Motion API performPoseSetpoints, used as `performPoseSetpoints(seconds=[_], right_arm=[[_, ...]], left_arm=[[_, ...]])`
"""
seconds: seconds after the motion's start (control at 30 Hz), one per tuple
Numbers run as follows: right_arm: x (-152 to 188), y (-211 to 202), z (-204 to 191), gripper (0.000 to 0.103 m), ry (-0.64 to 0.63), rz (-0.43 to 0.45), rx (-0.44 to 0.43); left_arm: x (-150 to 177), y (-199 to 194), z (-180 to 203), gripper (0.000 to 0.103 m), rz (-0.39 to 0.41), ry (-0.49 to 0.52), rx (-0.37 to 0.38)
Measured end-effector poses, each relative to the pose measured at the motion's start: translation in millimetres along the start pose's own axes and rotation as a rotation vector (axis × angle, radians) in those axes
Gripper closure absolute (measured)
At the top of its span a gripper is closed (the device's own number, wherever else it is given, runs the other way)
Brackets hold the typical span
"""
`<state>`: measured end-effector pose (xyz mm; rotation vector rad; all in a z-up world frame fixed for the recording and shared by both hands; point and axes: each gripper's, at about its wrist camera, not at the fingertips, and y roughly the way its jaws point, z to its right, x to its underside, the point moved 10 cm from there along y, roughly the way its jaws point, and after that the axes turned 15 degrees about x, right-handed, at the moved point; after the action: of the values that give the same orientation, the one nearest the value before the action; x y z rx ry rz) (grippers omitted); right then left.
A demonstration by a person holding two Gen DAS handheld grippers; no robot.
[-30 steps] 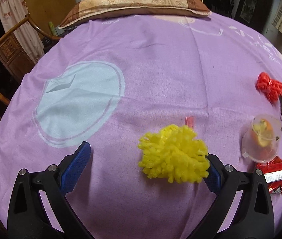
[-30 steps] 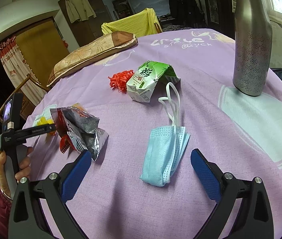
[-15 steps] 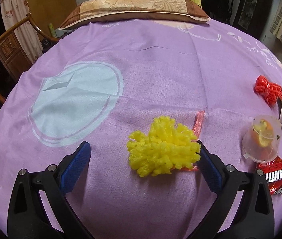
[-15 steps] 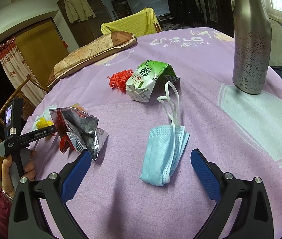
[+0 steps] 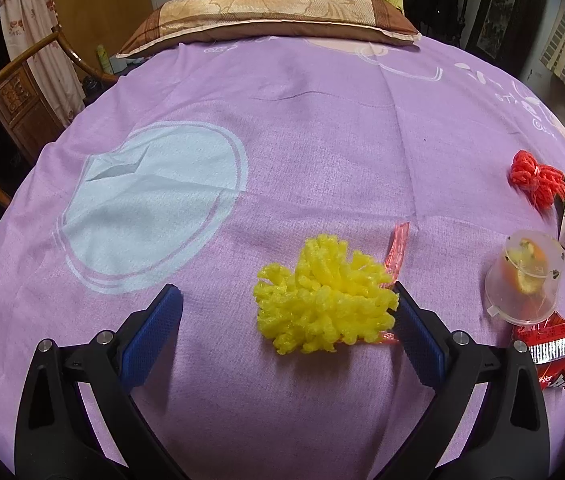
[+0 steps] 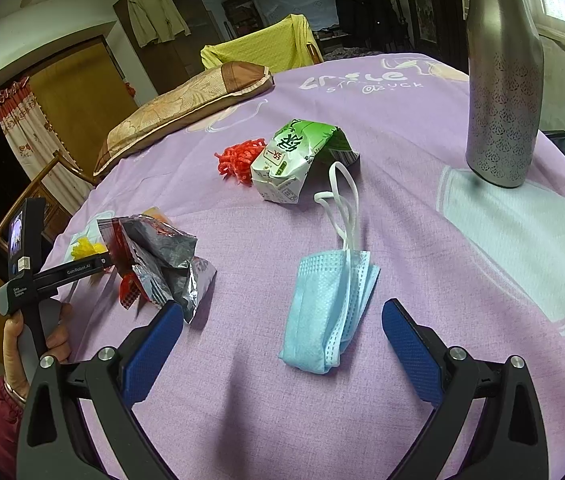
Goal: Collect trash
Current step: 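Grasp the yellow pompom with the left gripper while the right grasps the red wrapper, then carry the pompom and red wrapper to the red wastebasket and release them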
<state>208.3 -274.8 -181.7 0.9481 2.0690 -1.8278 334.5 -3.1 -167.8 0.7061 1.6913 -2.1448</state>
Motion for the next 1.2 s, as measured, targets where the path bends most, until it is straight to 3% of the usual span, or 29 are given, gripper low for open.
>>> performPoseSetpoints(seconds=[0.07, 0.13, 0.2, 0.27, 0.4, 0.63, 0.83, 1.0, 1.07, 1.17, 1.2], right_arm=[[-0.2, 0.0, 0.0, 0.005, 0.0, 0.0, 0.0], [0.8, 0.4, 0.8, 0.005, -0.001, -0.001, -0.001], [1.8, 1.3, 0.6, 0.005, -0.002, -0.001, -0.001], [2.6, 1.4, 0.5, 0.005, -0.002, -0.003, -0.002], [2.8, 0.3, -0.3, 0.005, 0.002, 0.004, -0.012], [0.0, -19.8, -17.2, 0.005, -0.051, 0.083, -0.059], [0.4, -24.0, -67.0, 0.005, -0.152, 0.083, -0.105], [-10.6, -17.9, -100.4, 0.006, -0.258, 0.115, -0.057], [-14.8, -12.9, -104.4, 0.013, -0.269, 0.116, -0.041], [-12.2, -2.7, -110.7, 0.04, -0.279, 0.069, -0.07], [-9.6, -0.4, -112.4, 0.065, -0.289, 0.055, -0.08]], left_arm=[[-0.3, -0.6, -0.2, 0.009, 0.0, -0.001, 0.003], [-1.4, -4.1, 0.8, 0.02, 0.015, 0.006, 0.003], [-3.1, -8.4, 3.6, 0.049, 0.032, 0.025, 0.006], [-3.2, -9.9, 6.6, 0.056, 0.035, 0.033, 0.02], [-5.5, -16.7, 7.5, 0.058, 0.059, 0.018, 0.059], [-11.6, -30.4, 13.3, 0.058, 0.117, 0.055, 0.045], [-10.8, -31.5, 14.6, 0.058, 0.113, 0.055, 0.07], [-9.7, -30.9, 13.4, 0.058, 0.101, 0.03, 0.106], [-8.9, -30.5, 12.7, 0.058, 0.095, 0.02, 0.117], [-8.3, -29.6, 11.4, 0.058, 0.087, 0.004, 0.138], [-8.0, -29.6, 11.1, 0.058, 0.085, 0.001, 0.143]])
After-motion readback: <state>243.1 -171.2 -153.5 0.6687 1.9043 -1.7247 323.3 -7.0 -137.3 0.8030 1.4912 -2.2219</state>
